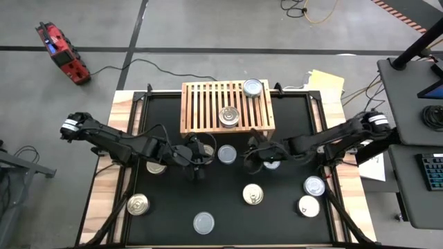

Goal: Stack canned seafood by type on shelf
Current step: Stack the green white tuna can on top of the green white tuna can on the shelf

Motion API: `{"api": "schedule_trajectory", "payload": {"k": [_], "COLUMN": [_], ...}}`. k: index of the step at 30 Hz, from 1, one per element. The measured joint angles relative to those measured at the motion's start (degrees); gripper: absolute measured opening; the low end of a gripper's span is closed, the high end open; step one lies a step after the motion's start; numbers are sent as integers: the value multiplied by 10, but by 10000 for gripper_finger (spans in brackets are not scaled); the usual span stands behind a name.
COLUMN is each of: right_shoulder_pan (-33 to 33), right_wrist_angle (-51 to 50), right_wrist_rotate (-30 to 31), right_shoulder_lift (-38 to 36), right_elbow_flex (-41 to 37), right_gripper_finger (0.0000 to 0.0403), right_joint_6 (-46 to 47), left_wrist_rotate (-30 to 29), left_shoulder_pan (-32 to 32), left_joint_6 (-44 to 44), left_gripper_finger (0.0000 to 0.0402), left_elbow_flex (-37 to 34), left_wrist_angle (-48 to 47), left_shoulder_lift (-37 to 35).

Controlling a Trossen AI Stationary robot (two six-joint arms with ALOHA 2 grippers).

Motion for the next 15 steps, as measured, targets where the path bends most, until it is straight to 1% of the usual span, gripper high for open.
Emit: {"api": "schedule_trajectory", "payload": {"k": [4,8,11,15], "right_shoulder_pan": [0,-1,-1,-1], "right_wrist_angle": [-2,-3,-22,-74], "right_wrist_rotate": [1,5,31,88], "right_shoulder_lift": [72,134,173,206], "right_elbow_flex": [37,84,118,156], "right_gripper_finger": [9,9,9,9], "right_joint_6": [-6,-35,-60,-81], "left_wrist_rotate": [0,0,0,0], "left_shoulder_pan": [0,-2,-8,-20], "left_joint_6": [-14,-33,-41,-54], "left_gripper_finger": [0,0,0,0], "left_elbow_flex": [0,0,0,0], "left_wrist_angle": [-1,-2,-2,-3], "left_shoulder_lift": [0,0,0,0]}}
